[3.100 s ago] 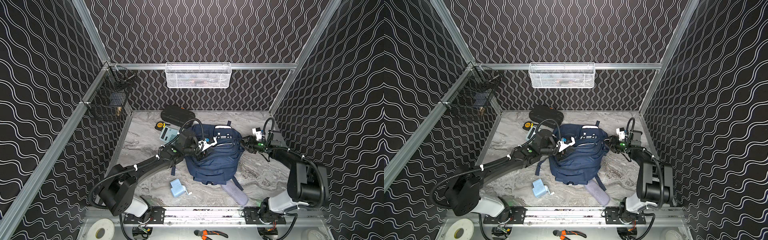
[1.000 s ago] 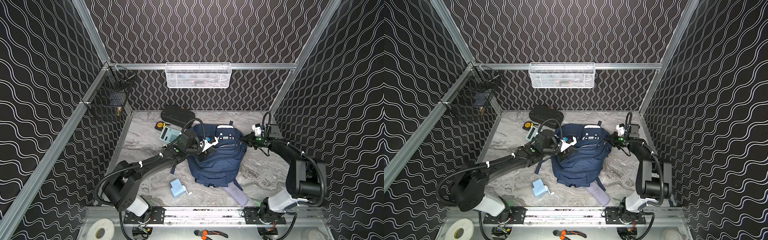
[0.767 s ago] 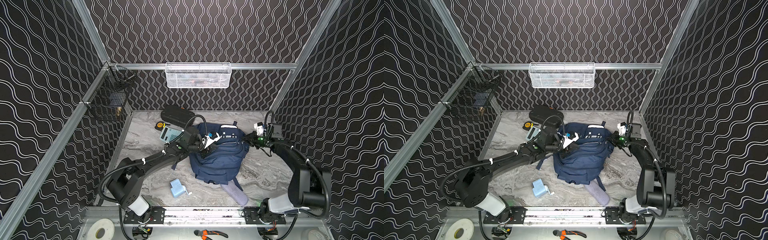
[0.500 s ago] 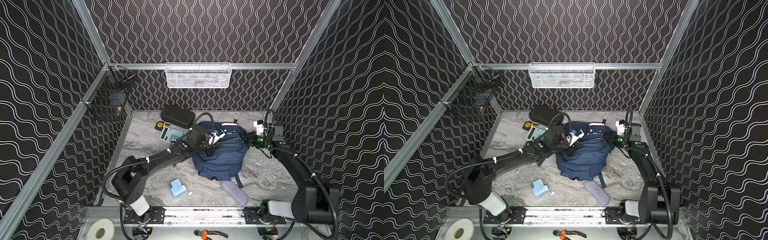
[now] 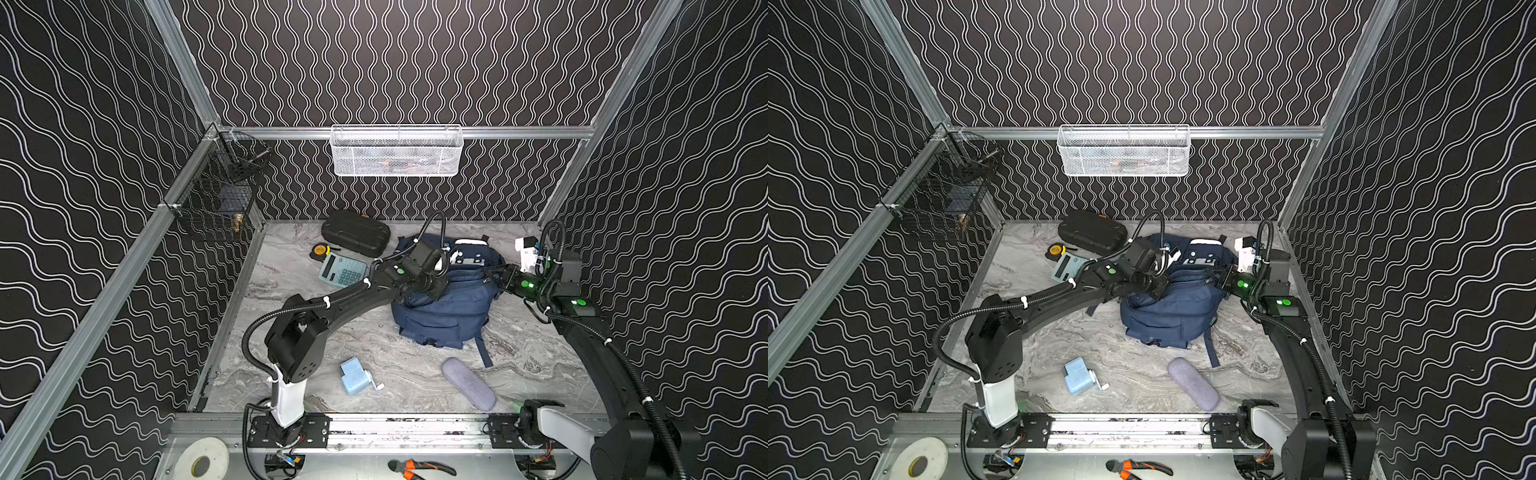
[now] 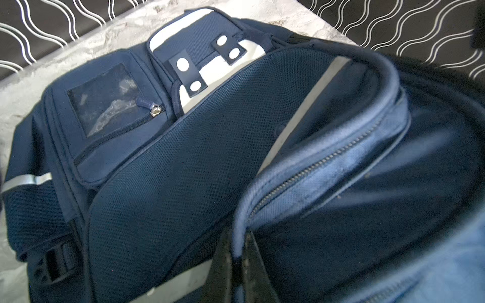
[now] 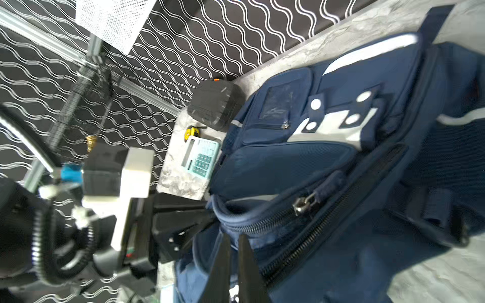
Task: Pack books, pencil case, and school supplies into a backpack
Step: Unzip the student bag at the center of the table.
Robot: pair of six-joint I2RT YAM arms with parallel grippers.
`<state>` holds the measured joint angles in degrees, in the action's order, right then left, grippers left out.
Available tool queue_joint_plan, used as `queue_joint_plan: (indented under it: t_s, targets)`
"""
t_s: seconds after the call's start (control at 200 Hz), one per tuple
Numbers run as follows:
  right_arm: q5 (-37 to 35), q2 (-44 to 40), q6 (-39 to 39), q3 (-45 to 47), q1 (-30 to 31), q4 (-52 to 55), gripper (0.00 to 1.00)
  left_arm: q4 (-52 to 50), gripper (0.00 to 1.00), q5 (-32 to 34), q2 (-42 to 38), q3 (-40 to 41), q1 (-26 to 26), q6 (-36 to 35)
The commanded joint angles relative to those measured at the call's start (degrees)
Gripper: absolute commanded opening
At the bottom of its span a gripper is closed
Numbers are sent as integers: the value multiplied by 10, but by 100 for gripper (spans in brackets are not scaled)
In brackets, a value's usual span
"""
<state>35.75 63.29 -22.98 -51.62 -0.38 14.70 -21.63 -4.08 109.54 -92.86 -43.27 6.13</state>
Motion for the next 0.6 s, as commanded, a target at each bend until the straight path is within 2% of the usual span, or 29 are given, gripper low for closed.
queue_joint_plan:
  t_s: [0.0,0.115,0.23,0.32,0.465,0.591]
  targets:
    - [36,-8,43,-4,2,-8,0,-81,0,38,9,-29,4,58]
    - [68,-19,9,14,15,-52,0,-96,0,-23,19,-65,5,106]
    - [56,-33,-13,25,44,-87,0,-79,0,-114,30,-101,4,161]
    - [47,-32,-28,30,44,-105,0,-86,0,-188,56,-161,4,189]
    - [-18,-8,-3,-2,17,-60,0,-119,0,-278,108,-269,5,212]
    - [-3,27,12,-50,-6,-31,0,-80,0,-321,132,-292,16,282]
